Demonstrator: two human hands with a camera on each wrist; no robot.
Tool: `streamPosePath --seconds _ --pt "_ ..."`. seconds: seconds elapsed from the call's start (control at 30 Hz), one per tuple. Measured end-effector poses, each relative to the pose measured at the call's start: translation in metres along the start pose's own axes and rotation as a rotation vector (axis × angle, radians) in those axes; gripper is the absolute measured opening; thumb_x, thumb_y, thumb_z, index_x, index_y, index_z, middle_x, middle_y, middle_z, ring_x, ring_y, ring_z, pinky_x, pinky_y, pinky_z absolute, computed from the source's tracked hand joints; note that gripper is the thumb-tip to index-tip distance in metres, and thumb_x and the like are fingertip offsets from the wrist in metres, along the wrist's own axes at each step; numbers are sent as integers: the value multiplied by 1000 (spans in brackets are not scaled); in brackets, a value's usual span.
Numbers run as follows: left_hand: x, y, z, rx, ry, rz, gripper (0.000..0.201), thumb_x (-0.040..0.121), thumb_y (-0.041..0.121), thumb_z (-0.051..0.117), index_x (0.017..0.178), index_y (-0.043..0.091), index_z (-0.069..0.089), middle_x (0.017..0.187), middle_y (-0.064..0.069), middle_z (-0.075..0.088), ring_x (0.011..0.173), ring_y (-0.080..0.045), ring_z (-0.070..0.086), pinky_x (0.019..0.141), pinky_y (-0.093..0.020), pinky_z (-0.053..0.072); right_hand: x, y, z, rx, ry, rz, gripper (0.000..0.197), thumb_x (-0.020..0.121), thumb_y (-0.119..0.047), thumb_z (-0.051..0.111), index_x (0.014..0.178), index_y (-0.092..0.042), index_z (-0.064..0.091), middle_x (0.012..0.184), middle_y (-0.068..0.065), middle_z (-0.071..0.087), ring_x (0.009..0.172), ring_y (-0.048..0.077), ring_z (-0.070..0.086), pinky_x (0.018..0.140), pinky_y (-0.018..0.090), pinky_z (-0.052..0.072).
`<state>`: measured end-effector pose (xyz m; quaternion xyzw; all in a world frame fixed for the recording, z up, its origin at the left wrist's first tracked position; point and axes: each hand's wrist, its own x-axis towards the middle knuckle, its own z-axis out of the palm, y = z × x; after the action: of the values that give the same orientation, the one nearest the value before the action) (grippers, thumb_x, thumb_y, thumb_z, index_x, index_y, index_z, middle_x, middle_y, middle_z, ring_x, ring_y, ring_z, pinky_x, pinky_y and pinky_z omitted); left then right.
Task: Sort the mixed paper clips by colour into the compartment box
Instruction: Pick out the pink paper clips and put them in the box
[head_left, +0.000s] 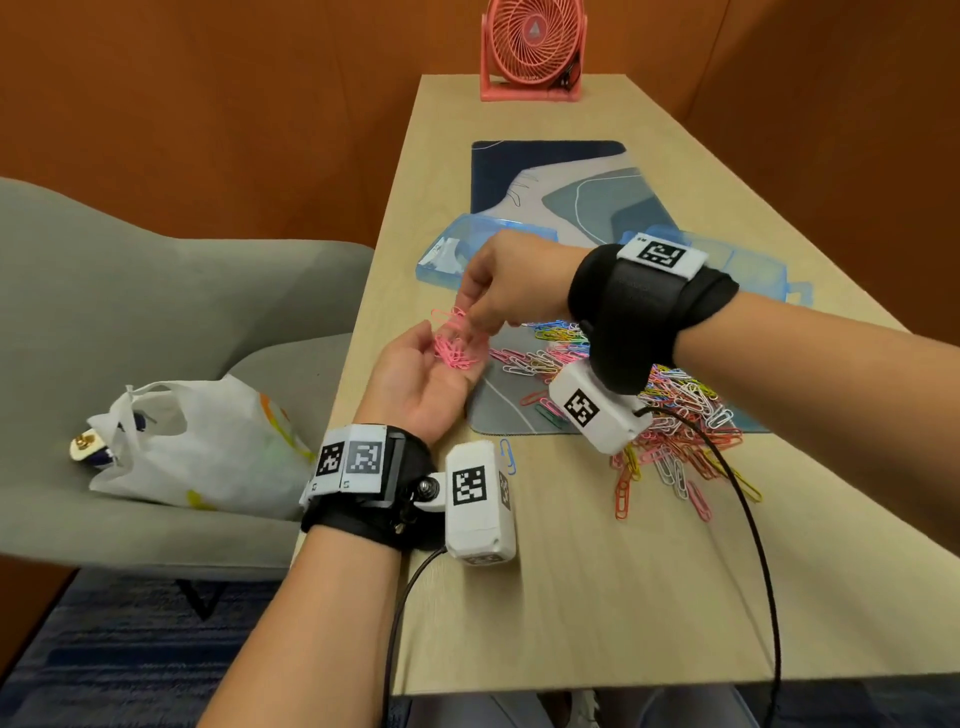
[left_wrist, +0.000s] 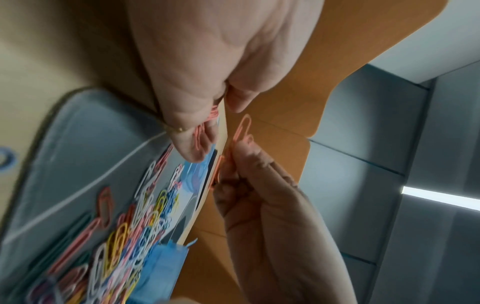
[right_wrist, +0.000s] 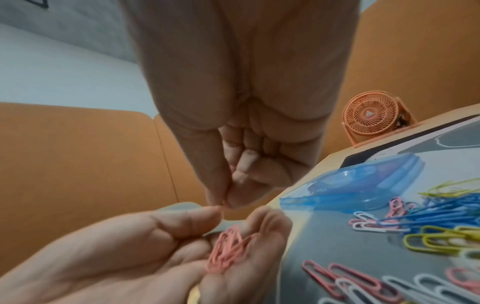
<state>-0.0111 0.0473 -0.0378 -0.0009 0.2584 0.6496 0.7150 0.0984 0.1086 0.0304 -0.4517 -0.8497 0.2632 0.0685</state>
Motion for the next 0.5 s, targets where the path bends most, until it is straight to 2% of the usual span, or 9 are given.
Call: streamPosePath --seconds 0.1,0.2,0.27,0.37,0.43,0.5 --pt "-4 -5 4 23 -25 -29 41 102 17 26 105 -14 51 101 -27 62 97 -35 58 101 -42 39 0 1 2 -7 -1 -4 4 83 -18 71 86 -15 72 68 -3 66 53 6 55 53 14 47" --pt "-3 -2 1 -11 5 -37 43 103 20 26 118 -13 49 123 -25 55 119 -34 51 99 -41 39 4 12 0 -100 38 64 9 83 -7 64 83 -9 72 66 1 65 59 13 58 57 20 50" --pt "-1 -1 0 9 33 -29 40 103 19 27 109 -10 53 130 -22 51 125 -33 47 100 -40 38 7 21 5 -202 31 114 13 82 -5 61 84 -6 73 70 3 66 68 17 61 63 23 51" --pt "0 0 -1 42 48 -23 38 103 20 27 99 -7 54 121 -20 55 126 -31 46 97 -39 39 8 29 17 -323 19 127 13 82 -17 68 87 -6 73 84 7 69 77 19 60 63 24 47" --pt "1 0 -3 44 56 -20 38 103 20 27 99 -6 54 112 -19 56 127 -30 45 96 -39 39 10 29 21 -358 13 127 25 80 -27 74 91 -5 72 91 8 70 82 22 62 69 27 48" --pt "2 -1 -3 51 63 -17 38 103 20 27 98 -6 54 109 -18 56 126 -30 46 96 -38 39 12 28 22 -394 -11 119 28 83 -26 72 98 -3 71 100 10 70 90 25 64 75 30 49"
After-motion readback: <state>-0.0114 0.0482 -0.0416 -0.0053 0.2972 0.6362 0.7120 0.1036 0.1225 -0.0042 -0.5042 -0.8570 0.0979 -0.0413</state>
